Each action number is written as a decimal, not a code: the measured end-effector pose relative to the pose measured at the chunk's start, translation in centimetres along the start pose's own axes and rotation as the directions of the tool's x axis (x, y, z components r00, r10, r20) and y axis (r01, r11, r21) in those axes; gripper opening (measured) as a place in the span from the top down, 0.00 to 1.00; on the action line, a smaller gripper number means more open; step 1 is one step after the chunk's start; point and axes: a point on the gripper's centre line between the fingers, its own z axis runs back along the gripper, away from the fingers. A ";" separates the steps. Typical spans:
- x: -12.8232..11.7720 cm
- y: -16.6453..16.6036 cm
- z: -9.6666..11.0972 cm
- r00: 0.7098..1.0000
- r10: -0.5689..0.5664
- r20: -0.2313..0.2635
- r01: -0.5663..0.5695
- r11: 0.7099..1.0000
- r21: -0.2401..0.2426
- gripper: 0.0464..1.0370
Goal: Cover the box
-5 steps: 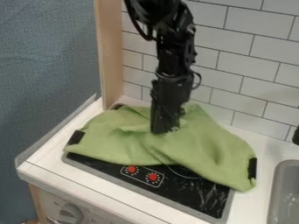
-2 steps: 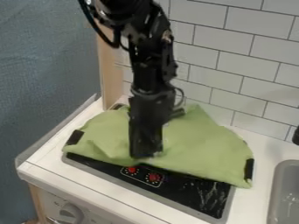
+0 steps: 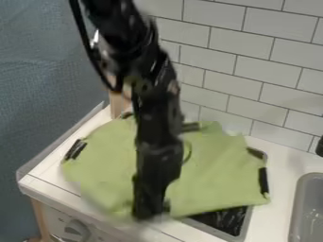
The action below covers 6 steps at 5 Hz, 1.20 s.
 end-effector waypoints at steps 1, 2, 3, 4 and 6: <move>-0.2 0.5 -1.3 1.000 -0.019 -0.008 0.019 1.000 -0.018 0.94; -0.1 0.7 -1.6 0.999 -0.034 -0.008 0.033 0.999 -0.026 0.76; 0.0 0.7 -1.5 0.999 -0.035 -0.004 0.035 0.999 -0.027 0.51; 0.0 1.1 -1.3 1.000 -0.019 0.003 0.019 1.000 -0.023 0.29; 0.2 0.6 0.2 1.000 0.011 0.028 -0.010 0.999 -0.047 0.04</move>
